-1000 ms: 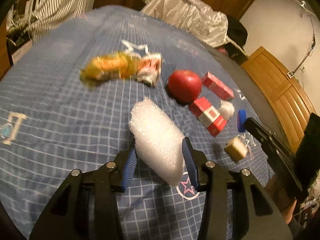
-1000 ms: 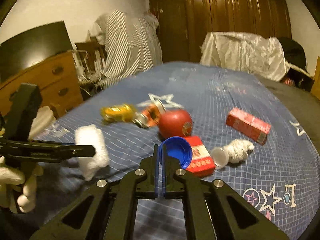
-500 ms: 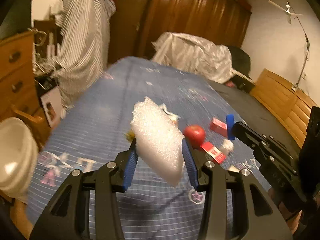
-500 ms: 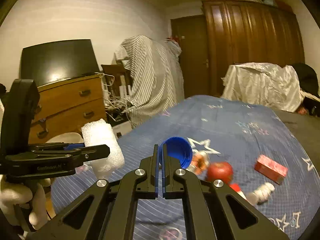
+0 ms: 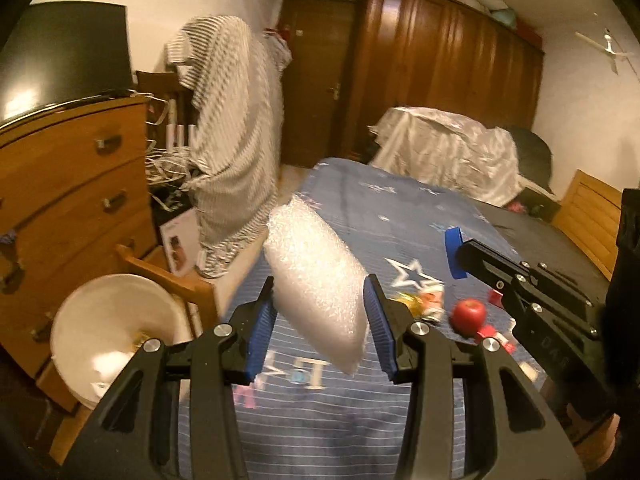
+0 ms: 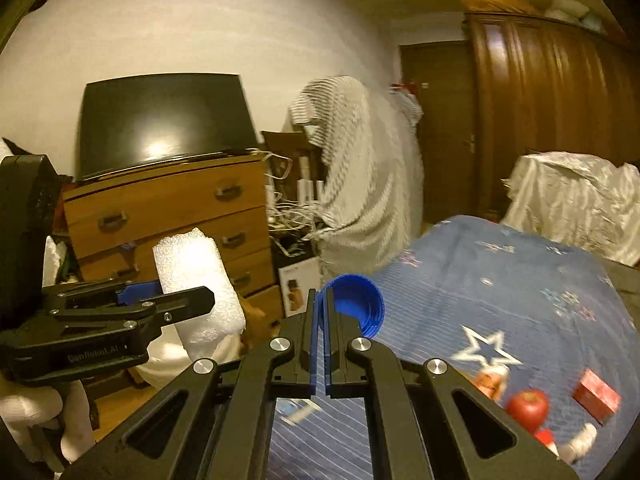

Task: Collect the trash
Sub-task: 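Carry the foam sheet and blue bottle cap over the white bucket with both tools, then open both tools to drop the foam sheet and cap into the bucket, then move both tools back to the bed toward the beige sponge block, then grasp the beige sponge block with the right tool while the left tool grasps the orange-printed paper cup, then lift and carry the sponge block and paper cup over the white bucket with both tools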

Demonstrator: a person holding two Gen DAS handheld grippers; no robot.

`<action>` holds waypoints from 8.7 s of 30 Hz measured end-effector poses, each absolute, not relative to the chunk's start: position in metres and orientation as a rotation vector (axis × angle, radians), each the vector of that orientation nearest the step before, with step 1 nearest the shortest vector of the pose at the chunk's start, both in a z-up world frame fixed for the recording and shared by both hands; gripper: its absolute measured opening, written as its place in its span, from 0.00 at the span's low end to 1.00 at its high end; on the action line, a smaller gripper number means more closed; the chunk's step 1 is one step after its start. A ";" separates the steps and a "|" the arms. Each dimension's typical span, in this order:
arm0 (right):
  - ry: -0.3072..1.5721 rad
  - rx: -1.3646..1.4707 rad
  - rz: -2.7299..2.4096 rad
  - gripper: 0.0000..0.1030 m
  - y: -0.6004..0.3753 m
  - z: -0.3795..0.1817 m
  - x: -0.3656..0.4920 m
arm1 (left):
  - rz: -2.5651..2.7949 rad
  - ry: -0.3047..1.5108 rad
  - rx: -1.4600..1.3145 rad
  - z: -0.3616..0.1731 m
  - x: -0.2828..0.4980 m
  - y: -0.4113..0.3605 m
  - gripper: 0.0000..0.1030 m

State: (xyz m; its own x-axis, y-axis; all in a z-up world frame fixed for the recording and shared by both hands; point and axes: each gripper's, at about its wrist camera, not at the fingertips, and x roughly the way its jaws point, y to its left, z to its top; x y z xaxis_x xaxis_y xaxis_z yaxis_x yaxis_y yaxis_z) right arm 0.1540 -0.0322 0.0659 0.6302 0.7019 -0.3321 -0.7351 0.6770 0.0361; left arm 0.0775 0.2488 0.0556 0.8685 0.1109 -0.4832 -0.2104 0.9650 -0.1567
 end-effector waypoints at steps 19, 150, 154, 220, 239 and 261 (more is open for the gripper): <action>0.507 -0.203 1.120 0.03 0.221 0.090 0.154 | 0.423 0.570 -0.294 0.046 0.038 0.419 0.41; 0.914 0.002 0.542 0.44 -0.356 -0.195 0.267 | -0.228 1.038 -0.151 -0.136 0.279 0.058 0.85; 0.910 0.042 0.557 0.43 -0.362 -0.196 0.268 | -0.244 1.016 -0.087 -0.123 0.316 0.051 0.85; 0.396 -0.030 0.308 0.31 -0.273 -0.039 0.127 | -0.075 0.511 -0.022 -0.025 0.120 0.048 0.44; 0.370 -0.035 0.428 0.31 -0.206 0.002 0.127 | 0.047 0.464 -0.032 0.005 0.103 0.106 0.44; 0.392 -0.116 0.774 0.31 0.053 0.073 0.137 | 0.371 0.458 -0.113 0.044 0.055 0.292 0.44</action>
State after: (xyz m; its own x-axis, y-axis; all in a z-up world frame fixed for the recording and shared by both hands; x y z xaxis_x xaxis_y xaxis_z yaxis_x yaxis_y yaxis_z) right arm 0.1369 0.0532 0.0728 0.6473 0.6575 -0.3855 -0.7000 0.7129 0.0406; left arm 0.0545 0.2917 0.0442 0.8315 0.3243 -0.4510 -0.3746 0.9269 -0.0241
